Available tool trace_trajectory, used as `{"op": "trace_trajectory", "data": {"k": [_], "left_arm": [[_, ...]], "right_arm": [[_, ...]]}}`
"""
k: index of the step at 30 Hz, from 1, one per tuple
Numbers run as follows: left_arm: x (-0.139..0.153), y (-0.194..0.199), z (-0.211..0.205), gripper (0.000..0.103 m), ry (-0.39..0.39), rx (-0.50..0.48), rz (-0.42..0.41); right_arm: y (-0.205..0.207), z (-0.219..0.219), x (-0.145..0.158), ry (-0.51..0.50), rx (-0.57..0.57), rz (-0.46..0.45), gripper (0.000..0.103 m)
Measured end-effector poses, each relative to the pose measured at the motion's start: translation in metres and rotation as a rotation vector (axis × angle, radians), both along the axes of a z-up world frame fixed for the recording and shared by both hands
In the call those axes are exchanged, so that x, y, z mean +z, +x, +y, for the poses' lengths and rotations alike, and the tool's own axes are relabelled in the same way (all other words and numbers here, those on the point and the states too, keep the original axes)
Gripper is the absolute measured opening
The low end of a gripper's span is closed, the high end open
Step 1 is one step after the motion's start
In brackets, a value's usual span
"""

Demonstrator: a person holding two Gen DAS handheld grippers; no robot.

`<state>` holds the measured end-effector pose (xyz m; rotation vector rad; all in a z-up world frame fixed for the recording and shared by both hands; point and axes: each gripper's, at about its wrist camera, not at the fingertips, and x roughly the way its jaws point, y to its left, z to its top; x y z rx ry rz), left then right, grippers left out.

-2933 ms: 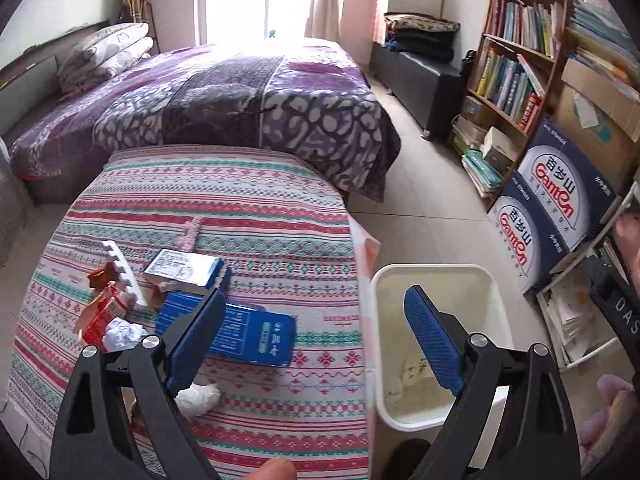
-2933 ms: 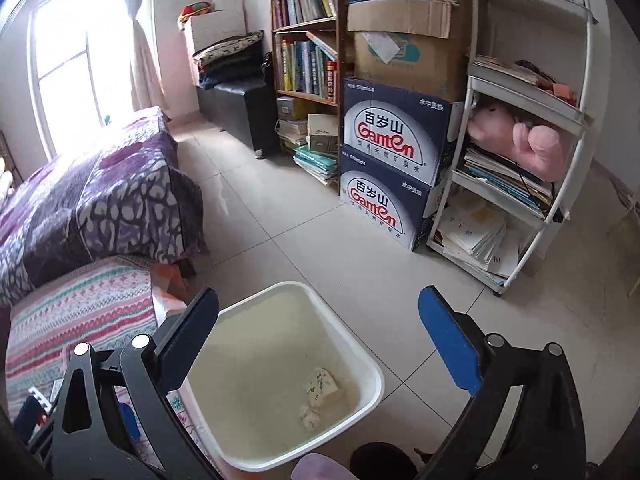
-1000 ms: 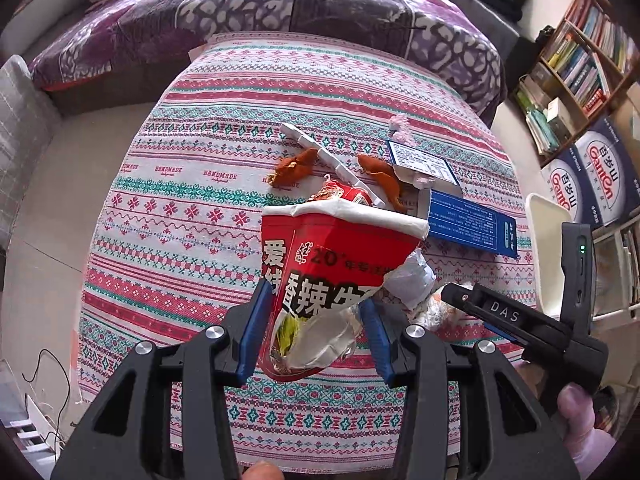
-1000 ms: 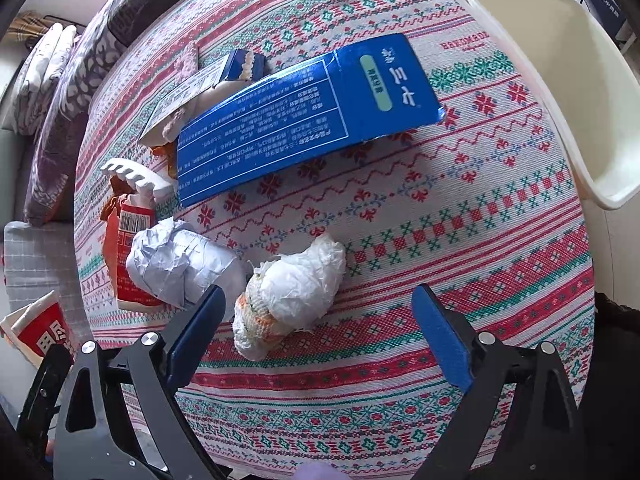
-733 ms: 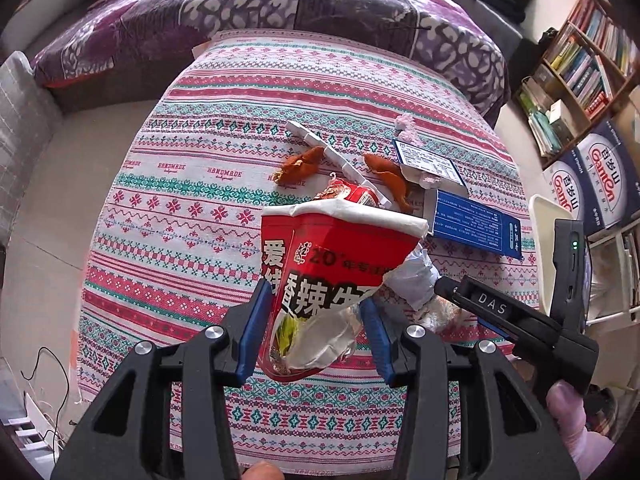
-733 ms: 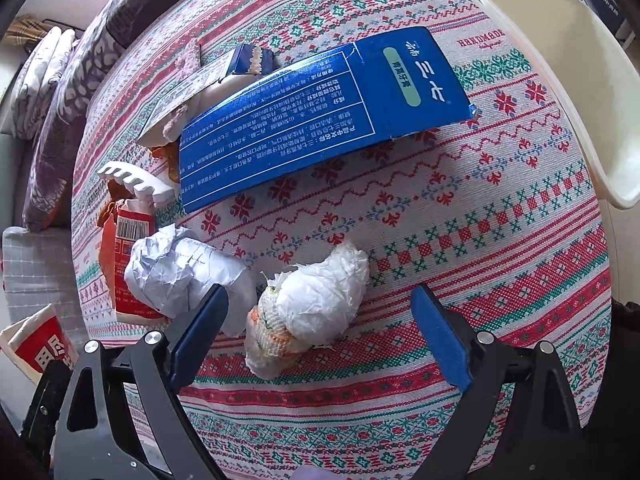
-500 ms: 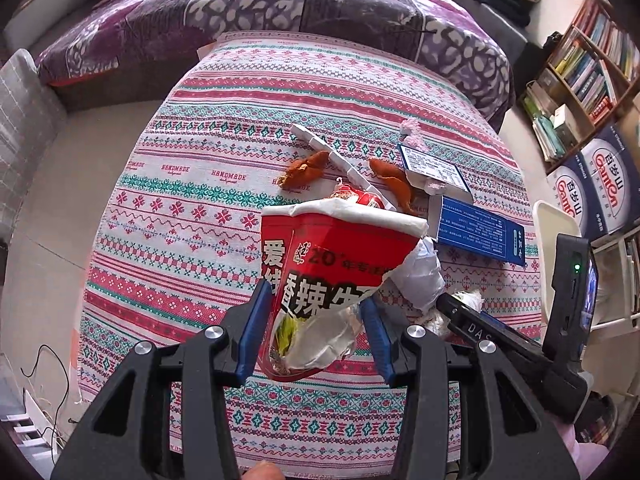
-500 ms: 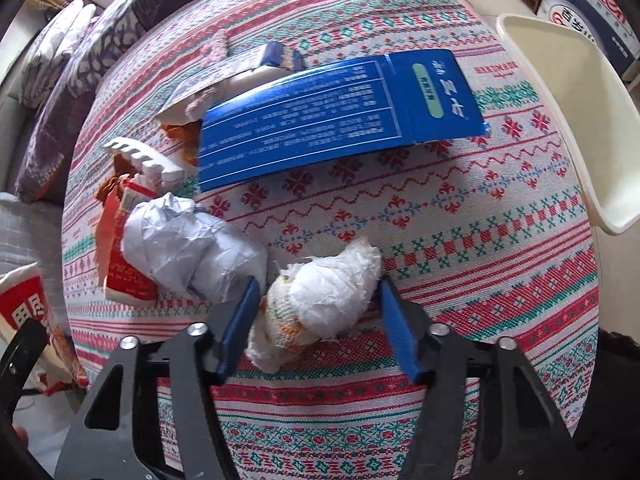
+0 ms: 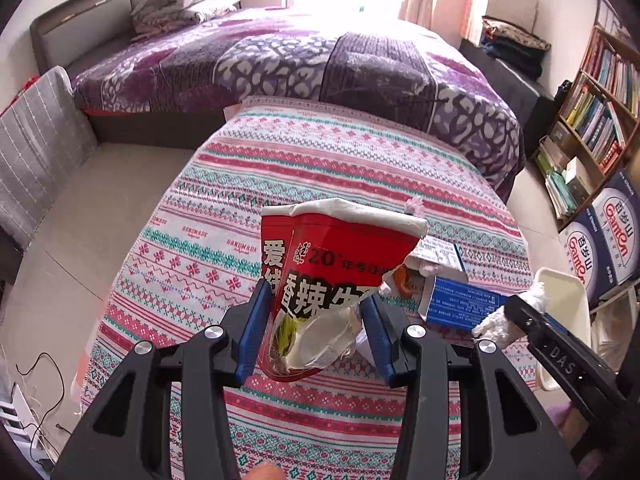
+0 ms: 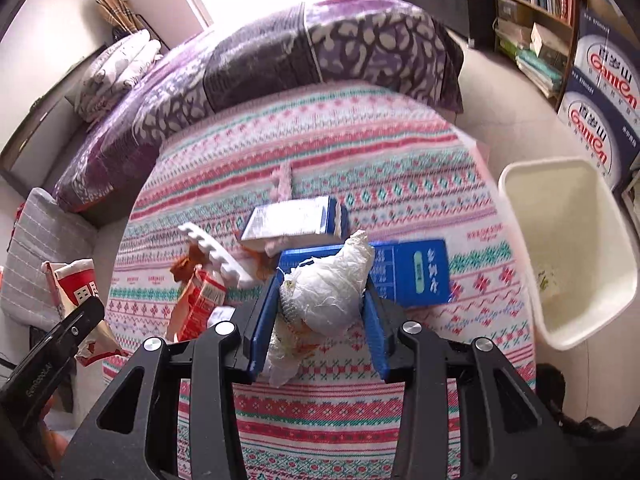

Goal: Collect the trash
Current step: 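Carry noodle cup with left tool while right tool drops tissue into bin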

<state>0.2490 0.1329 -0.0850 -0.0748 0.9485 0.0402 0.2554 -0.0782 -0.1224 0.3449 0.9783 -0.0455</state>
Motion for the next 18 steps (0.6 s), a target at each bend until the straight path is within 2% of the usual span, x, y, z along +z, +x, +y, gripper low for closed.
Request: {"op": "trace_trajectory", "data": {"k": [10, 18], "left_arm": [[0.028, -0.005, -0.037, 0.046, 0.076, 0.049, -0.204], [0.036, -0.005, -0.068, 0.046, 0.084, 0.055, -0.263]], "right_arm": [[-0.026, -0.022, 0.055, -0.233, -0.049, -0.256, 0.038], [-0.04, -0.044, 0.068, -0.359, -0.111, -0.337, 0.039]]}}
